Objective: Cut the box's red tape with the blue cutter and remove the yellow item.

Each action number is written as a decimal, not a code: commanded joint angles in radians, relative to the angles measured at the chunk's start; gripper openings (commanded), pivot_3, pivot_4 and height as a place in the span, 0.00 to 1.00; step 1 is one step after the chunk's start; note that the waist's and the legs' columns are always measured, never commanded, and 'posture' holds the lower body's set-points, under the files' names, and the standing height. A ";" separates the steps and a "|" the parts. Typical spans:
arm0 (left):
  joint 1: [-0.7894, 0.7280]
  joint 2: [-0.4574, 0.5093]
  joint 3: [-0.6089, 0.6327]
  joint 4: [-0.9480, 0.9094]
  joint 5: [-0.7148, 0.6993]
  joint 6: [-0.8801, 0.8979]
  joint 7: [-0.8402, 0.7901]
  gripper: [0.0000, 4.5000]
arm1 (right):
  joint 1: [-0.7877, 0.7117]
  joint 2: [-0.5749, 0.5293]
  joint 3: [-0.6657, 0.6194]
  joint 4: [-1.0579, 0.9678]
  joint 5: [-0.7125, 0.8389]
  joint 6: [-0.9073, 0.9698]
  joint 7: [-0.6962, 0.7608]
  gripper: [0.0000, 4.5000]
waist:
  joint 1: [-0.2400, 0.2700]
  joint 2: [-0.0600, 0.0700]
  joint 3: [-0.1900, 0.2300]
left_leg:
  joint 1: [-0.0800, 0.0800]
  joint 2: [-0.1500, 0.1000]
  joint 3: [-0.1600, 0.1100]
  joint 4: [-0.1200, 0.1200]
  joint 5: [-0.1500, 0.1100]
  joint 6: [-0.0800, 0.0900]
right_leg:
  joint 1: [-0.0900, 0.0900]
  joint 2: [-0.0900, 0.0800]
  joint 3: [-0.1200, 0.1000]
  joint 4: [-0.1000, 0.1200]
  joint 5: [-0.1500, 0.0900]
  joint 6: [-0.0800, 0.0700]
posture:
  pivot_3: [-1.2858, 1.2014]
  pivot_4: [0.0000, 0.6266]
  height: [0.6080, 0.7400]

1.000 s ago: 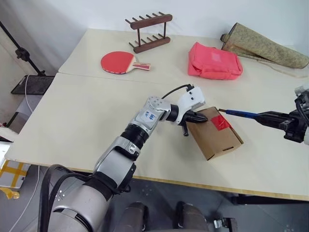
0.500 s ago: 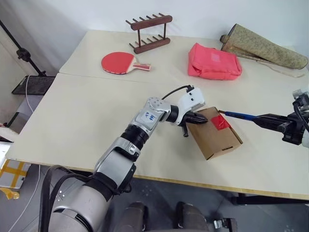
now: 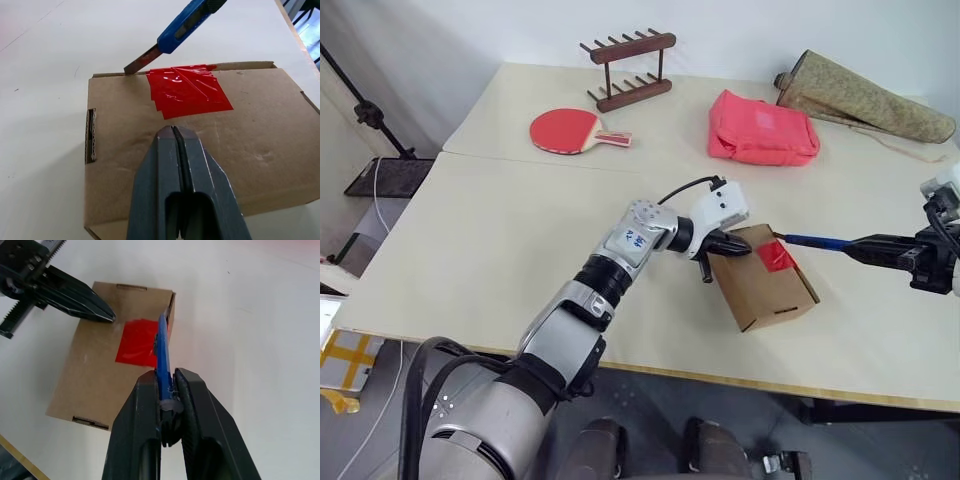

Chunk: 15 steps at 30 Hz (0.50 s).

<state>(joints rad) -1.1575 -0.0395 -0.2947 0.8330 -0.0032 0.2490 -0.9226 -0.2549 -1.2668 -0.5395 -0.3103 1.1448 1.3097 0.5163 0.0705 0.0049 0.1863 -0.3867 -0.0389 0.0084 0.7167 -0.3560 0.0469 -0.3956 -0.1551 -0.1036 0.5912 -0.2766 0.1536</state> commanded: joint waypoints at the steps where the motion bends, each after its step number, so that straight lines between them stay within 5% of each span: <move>1: 0.001 -0.022 -0.026 0.043 0.037 0.008 0.010 0.00 | -0.057 -0.009 0.051 0.033 -0.057 -0.032 0.012 0.04 | -0.002 0.000 0.000 | 0.000 0.000 0.000 0.000 0.000 0.000 | 0.000 0.000 0.000 0.000 0.000 0.000 | 0.52 0.24 1.00; 15: 0.026 -0.022 -0.036 0.022 0.044 0.017 -0.010 0.00 | -0.155 -0.035 0.054 0.077 -0.132 -0.013 0.080 0.04 | -0.012 0.000 0.000 | 0.000 -0.001 0.000 0.000 0.000 0.000 | 0.000 -0.002 0.000 -0.001 0.002 0.000 | 0.52 0.24 1.00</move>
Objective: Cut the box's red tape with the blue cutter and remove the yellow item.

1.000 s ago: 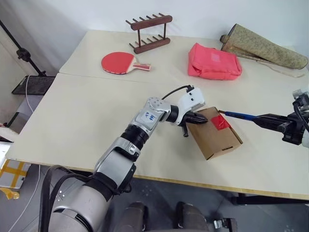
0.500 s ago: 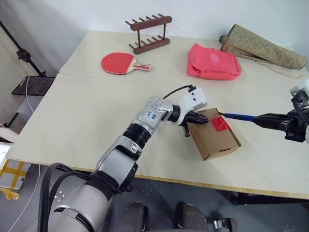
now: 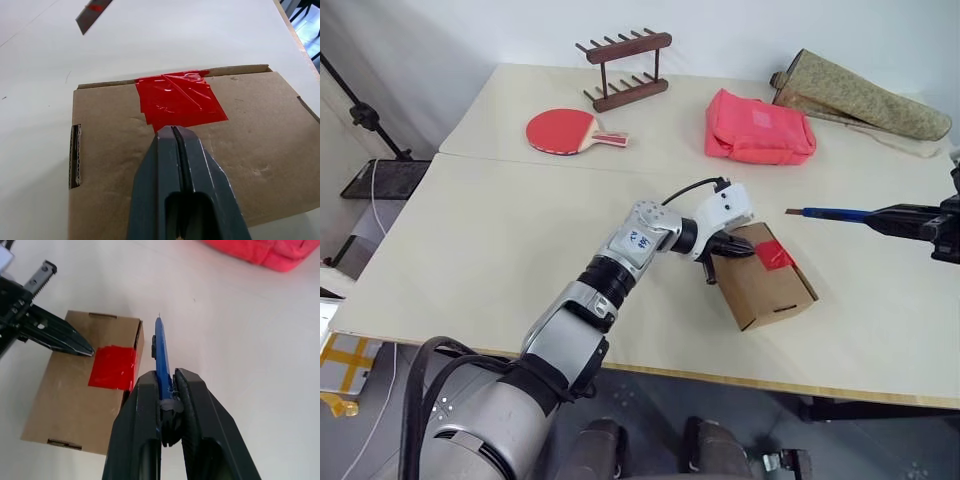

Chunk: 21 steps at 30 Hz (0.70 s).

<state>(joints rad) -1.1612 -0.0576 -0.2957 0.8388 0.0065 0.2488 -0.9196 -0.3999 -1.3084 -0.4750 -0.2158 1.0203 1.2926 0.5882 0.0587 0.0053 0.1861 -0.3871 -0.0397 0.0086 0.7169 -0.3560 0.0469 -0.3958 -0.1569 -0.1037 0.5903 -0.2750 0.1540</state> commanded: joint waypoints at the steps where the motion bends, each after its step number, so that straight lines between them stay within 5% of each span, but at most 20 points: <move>1: 0.031 -0.004 -0.035 0.014 0.034 0.019 -0.014 0.00 | -0.007 0.014 -0.010 -0.021 -0.009 0.006 0.005 0.04 | 0.000 0.000 0.000 | 0.000 0.000 0.000 0.000 0.000 0.000 | 0.000 0.000 0.000 0.000 0.000 0.000 | 0.52 0.24 1.00; 21: 0.054 0.002 -0.042 -0.020 0.037 0.040 -0.025 0.00 | 0.023 0.131 -0.041 -0.100 -0.004 0.094 -0.036 0.04 | -0.002 0.000 0.000 | 0.000 0.000 0.000 0.000 0.000 0.000 | 0.000 0.000 0.000 0.000 0.000 0.000 | 0.52 0.24 1.00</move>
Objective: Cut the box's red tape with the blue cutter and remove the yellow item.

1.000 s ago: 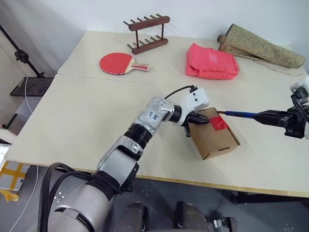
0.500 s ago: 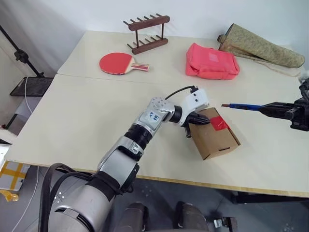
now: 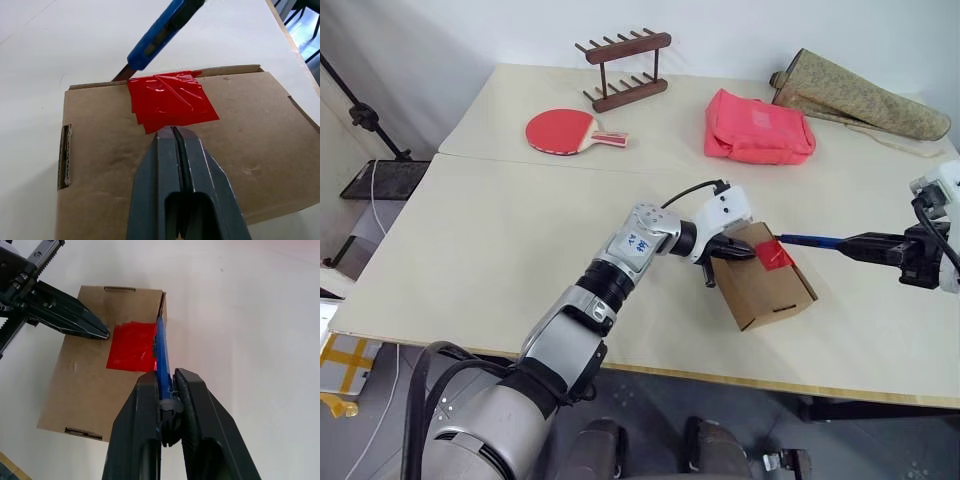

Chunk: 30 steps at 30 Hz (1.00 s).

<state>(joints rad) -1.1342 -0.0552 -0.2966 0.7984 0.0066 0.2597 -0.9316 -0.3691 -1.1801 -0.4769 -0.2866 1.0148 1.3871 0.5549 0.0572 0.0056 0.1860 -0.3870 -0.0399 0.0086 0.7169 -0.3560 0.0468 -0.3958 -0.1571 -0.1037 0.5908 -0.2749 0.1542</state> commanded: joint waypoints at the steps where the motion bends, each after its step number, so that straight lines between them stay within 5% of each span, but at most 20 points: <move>1: 0.029 -0.001 -0.042 0.019 0.037 0.031 -0.013 0.00 | -0.015 -0.001 -0.042 -0.024 -0.002 -0.002 -0.002 0.04 | 0.000 0.000 0.000 | 0.000 0.000 0.000 0.000 0.000 0.000 | 0.000 0.000 0.000 0.000 0.000 0.000 | 0.52 0.24 1.00; 15: 0.035 -0.005 -0.046 0.012 0.038 0.037 -0.013 0.00 | -0.107 -0.005 -0.044 -0.011 0.007 0.027 0.005 0.04 | 0.000 0.000 0.000 | 0.000 0.000 0.000 0.000 0.000 0.000 | 0.000 0.000 0.000 0.000 0.000 0.000 | 0.52 0.24 1.00; 30: 0.043 0.001 -0.055 0.002 0.039 0.039 -0.023 0.00 | -0.048 -0.008 -0.086 -0.014 -0.025 0.015 0.014 0.04 | 0.000 0.000 0.000 | 0.000 0.000 0.000 0.000 0.000 0.000 | 0.000 0.000 0.000 0.000 0.000 0.000 | 0.52 0.24 1.00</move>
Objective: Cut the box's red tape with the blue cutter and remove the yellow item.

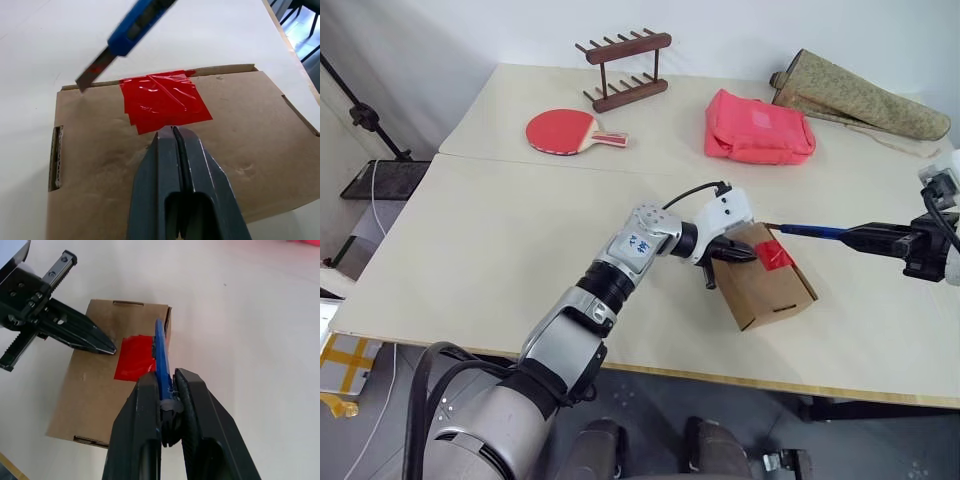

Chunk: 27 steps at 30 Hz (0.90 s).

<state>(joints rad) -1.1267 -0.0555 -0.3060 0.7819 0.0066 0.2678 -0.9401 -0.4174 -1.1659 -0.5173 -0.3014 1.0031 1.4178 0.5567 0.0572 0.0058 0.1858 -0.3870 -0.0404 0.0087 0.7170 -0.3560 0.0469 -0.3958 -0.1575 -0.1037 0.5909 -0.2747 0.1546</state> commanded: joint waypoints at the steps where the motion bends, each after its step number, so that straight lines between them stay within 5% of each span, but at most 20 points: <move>1: 0.035 0.001 -0.046 0.018 0.039 0.031 -0.015 0.00 | 0.001 -0.023 -0.048 0.004 -0.018 -0.018 0.015 0.04 | 0.000 0.000 0.000 | 0.000 0.000 0.000 0.000 0.000 0.000 | 0.000 0.000 0.000 0.000 0.000 0.000 | 0.52 0.24 1.00; 27: 0.040 0.004 -0.051 0.014 0.037 0.037 -0.012 0.00 | 0.032 0.003 -0.061 -0.034 0.011 0.060 0.023 0.04 | 0.000 0.000 0.000 | 0.000 0.000 0.000 0.000 0.000 0.000 | 0.000 0.000 0.000 0.000 0.000 0.000 | 0.52 0.24 1.00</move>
<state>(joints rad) -1.1160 -0.0487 -0.3161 0.7591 0.0065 0.2765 -0.9410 -0.3768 -1.1459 -0.5350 -0.3114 0.9942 1.4651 0.5671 0.0569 0.0059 0.1858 -0.3869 -0.0405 0.0087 0.7170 -0.3560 0.0469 -0.3957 -0.1575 -0.1036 0.5909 -0.2747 0.1546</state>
